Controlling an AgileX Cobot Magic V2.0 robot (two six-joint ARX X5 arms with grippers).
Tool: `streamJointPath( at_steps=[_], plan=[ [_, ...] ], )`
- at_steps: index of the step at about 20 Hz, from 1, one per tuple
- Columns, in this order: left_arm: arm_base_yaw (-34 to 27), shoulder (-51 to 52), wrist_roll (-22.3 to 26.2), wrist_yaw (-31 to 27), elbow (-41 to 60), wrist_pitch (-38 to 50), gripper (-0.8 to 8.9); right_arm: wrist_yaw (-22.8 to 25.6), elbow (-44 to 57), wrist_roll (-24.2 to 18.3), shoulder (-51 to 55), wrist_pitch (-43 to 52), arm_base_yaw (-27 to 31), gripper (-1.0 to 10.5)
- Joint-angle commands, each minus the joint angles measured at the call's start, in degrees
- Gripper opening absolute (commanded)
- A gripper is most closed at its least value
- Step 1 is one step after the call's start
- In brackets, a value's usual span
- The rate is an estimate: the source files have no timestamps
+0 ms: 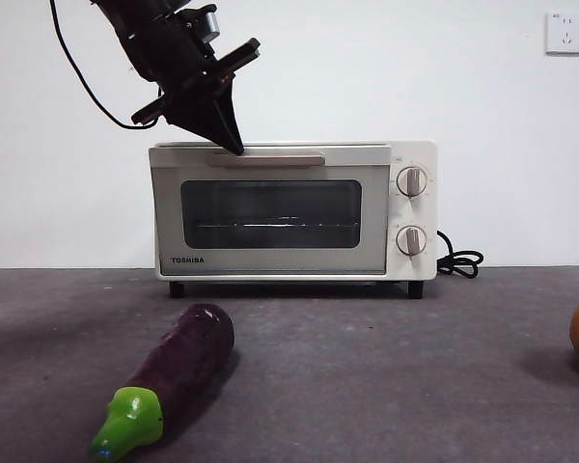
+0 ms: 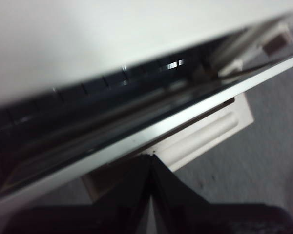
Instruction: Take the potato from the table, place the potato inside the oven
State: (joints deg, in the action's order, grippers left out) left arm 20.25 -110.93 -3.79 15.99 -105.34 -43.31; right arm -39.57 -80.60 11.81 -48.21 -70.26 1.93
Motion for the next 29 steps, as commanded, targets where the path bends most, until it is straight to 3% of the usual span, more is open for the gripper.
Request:
streamJointPath(
  at_steps=[1, 8, 19, 29],
  plan=[
    [0.1, -2.5, 3.6, -2.6, 1.6, -4.7, -0.06, 0.0, -0.3, -1.6, 0.1, 0.3, 0.0, 0.0],
    [2.1, -2.5, 7.5, -7.2, 1.6, -11.1, -0.06, 0.0, -0.3, -2.1, 0.1, 0.3, 0.0, 0.0],
    [7.0, -2.5, 9.3, -14.3, 1.6, -12.8, -0.06, 0.0, -0.3, -3.1, 0.1, -0.5, 0.0, 0.0],
    [8.3, -2.5, 9.7, -14.5, 1.7, -17.1, -0.06, 0.0, -0.3, -3.3, 0.1, -0.1, 0.0, 0.0]
  ],
)
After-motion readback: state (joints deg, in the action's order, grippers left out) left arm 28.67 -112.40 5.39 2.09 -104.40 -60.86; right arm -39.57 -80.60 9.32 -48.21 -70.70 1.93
